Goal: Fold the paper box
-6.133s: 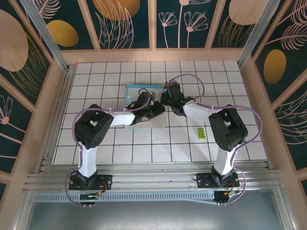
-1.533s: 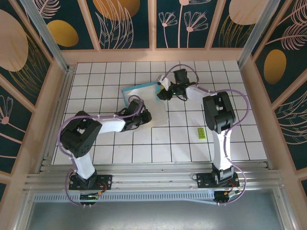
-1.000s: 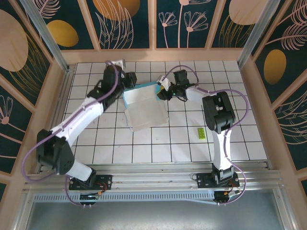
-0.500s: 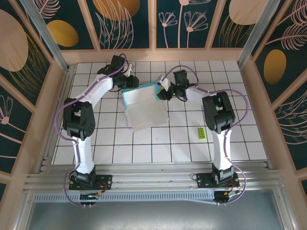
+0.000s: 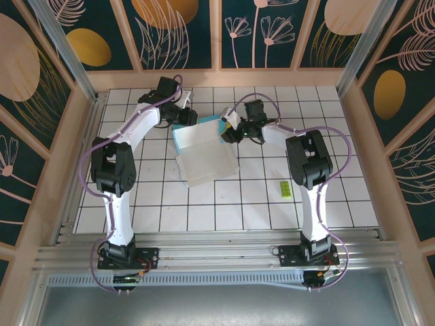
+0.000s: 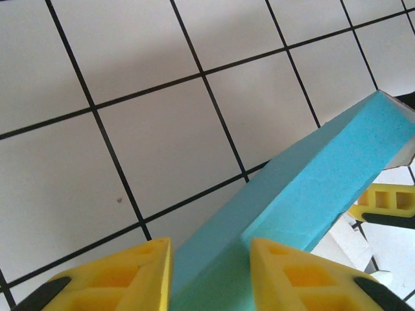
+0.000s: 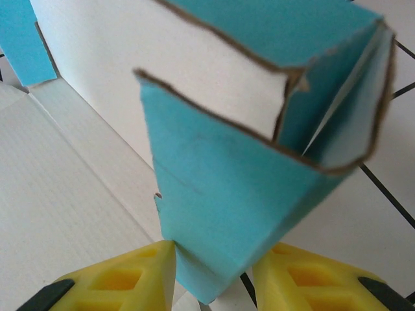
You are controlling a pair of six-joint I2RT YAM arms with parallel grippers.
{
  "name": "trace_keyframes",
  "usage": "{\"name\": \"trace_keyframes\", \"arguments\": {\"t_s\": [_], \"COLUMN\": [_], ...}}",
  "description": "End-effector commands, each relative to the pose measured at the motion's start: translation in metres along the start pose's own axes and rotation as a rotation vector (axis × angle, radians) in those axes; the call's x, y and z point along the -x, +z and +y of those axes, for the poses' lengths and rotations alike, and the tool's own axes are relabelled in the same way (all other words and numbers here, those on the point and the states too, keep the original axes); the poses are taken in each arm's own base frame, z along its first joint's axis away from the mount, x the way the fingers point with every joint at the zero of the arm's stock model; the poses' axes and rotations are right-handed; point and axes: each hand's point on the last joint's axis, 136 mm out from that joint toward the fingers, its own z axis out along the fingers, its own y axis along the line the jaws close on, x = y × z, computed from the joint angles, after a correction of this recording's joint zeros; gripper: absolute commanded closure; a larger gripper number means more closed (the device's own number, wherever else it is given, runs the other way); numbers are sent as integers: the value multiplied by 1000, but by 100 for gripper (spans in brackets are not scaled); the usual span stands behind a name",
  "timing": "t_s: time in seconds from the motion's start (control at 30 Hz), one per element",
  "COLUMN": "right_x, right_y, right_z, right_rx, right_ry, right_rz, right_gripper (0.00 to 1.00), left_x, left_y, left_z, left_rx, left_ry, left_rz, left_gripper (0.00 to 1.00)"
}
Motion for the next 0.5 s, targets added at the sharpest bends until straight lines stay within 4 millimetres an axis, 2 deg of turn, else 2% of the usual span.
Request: {"name": "trace_keyframes", "arguments": {"t_s": [0.0, 0.27, 0.47], "right_x": [14, 22, 28], "right_y": [-2, 0, 4], "right_z": [0, -5, -2], "right_rx": [-25, -66, -62], "right_ry": [-37, -51, -43], "right_rz": [-20, -45, -78], "right_gripper": [64, 68, 70], "left_x": [-34, -37, -37], "left_y": [18, 19, 20], "left_z": [6, 5, -2], "left_rx": [-4, -17, -54], "left_ry": [3, 10, 6], "left_rz": [133, 143, 137], "left_gripper": [66, 70, 70]}}
